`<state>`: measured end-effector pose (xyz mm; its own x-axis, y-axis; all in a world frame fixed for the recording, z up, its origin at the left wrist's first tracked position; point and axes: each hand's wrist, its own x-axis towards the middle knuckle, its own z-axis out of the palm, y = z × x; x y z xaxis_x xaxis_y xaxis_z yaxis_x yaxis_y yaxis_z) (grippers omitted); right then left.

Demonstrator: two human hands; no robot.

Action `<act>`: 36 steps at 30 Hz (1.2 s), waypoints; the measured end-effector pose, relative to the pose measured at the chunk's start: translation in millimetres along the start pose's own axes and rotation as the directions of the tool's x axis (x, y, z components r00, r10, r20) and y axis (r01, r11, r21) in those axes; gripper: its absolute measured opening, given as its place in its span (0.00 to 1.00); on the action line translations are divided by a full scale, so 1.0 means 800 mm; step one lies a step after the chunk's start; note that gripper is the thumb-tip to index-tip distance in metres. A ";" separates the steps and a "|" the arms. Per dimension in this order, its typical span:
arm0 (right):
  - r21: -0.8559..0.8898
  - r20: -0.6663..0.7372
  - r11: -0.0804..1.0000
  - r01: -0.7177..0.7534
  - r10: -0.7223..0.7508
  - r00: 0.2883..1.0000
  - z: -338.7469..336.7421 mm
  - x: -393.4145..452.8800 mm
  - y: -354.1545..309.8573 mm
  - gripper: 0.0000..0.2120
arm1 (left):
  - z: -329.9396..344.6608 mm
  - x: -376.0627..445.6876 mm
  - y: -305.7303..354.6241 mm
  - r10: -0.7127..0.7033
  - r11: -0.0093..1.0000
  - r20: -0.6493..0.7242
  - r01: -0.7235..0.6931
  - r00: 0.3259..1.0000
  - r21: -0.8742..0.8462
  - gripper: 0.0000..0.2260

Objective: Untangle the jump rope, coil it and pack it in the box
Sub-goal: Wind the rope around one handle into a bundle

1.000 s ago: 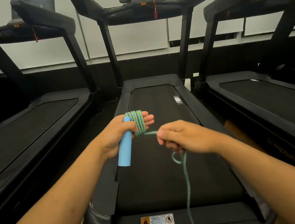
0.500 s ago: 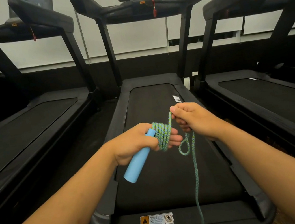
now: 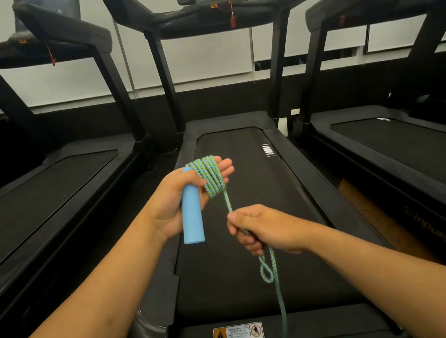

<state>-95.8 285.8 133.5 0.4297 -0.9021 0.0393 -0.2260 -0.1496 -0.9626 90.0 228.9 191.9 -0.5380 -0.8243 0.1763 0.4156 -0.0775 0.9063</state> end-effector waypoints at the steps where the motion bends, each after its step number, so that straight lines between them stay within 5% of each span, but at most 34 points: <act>1: -0.105 0.015 0.994 -0.018 0.020 1.000 0.003 -0.003 -0.005 0.15 | -0.004 0.001 -0.001 0.009 1.000 -0.016 -0.008 1.000 0.007 0.28; 5: -0.426 0.041 0.903 -0.056 0.081 0.996 0.003 -0.020 -0.044 0.15 | -0.018 0.002 -0.010 0.036 0.986 -0.089 -0.021 0.995 0.165 0.27; 11: -0.576 0.085 0.817 -0.031 0.098 0.992 0.003 -0.041 -0.085 0.15 | -0.021 0.005 -0.017 0.030 0.961 -0.085 -0.006 0.996 0.277 0.27; 16: -0.515 -0.026 0.854 0.065 -0.091 0.995 -0.021 -0.048 -0.109 0.12 | -0.011 -0.007 -0.029 -0.145 0.724 -0.003 0.108 0.989 0.682 0.13; 19: -0.439 -0.192 0.894 0.089 -0.190 0.963 -0.050 -0.045 -0.104 0.12 | 0.001 -0.016 -0.023 -0.304 0.650 0.126 0.109 0.944 0.752 0.22; 23: -0.304 -0.331 0.950 0.066 -0.170 0.928 -0.080 -0.033 -0.075 0.12 | 0.016 -0.024 -0.013 -0.360 0.728 0.297 0.068 0.884 0.682 0.25; 27: -0.141 -0.293 0.988 0.062 -0.102 0.951 -0.080 -0.025 -0.049 0.12 | 0.021 -0.026 -0.011 -0.280 0.858 0.380 0.053 0.881 0.510 0.25; 31: -0.057 -0.227 0.998 0.000 -0.013 0.974 -0.052 -0.009 -0.019 0.11 | 0.023 -0.018 -0.012 -0.182 0.911 0.243 0.070 0.953 0.407 0.19; 36: -0.079 -0.084 0.993 -0.091 0.084 0.993 -0.002 0.001 0.001 0.16 | 0.013 -0.004 -0.016 -0.098 0.994 0.218 0.083 0.971 0.075 0.29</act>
<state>-97.1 284.6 133.3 0.3337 -0.9425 -0.0194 -0.3322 -0.0983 -0.9381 78.8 238.1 184.0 -0.7230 -0.6705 0.1664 0.3131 -0.1033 0.9441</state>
